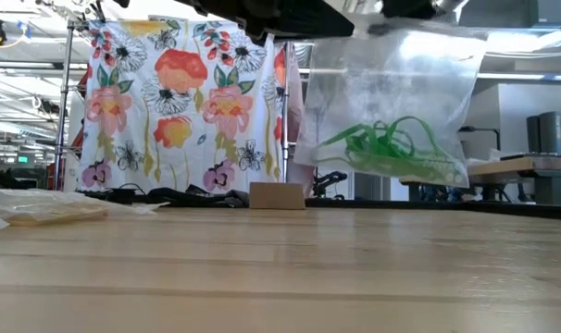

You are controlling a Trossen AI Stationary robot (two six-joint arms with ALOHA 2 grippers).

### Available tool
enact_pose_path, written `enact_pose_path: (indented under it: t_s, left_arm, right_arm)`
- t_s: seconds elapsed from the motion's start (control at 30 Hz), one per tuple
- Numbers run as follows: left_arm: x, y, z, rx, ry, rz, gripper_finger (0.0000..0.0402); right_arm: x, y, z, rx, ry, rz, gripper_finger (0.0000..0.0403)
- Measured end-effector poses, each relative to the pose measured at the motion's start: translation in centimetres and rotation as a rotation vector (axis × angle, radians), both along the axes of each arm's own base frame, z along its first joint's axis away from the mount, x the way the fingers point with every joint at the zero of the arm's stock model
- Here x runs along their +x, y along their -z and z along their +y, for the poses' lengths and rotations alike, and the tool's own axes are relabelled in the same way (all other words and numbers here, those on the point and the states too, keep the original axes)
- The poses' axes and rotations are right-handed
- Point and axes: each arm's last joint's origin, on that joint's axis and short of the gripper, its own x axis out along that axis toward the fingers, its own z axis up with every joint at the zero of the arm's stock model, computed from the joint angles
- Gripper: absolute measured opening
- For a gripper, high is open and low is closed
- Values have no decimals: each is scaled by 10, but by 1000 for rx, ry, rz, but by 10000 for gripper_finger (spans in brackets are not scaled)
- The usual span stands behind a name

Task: Sort rubber bands
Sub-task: Close the transparent zip bag

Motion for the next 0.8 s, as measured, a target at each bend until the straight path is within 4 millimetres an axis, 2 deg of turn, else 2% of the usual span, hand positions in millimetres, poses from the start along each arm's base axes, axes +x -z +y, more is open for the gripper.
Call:
enact_pose_path:
  t_s: [0.13,0.37,0.8]
  left_arm:
    - [1,1,4,-35,12,7,0]
    - [1,6,6,-49,4,53,0]
    - [2,8,10,-122,58,73,0]
  right_arm:
    - [15,3,-2,-68,8,128,161]
    - [27,4,2,-111,4,236,141]
    - [31,3,2,-112,9,238,128]
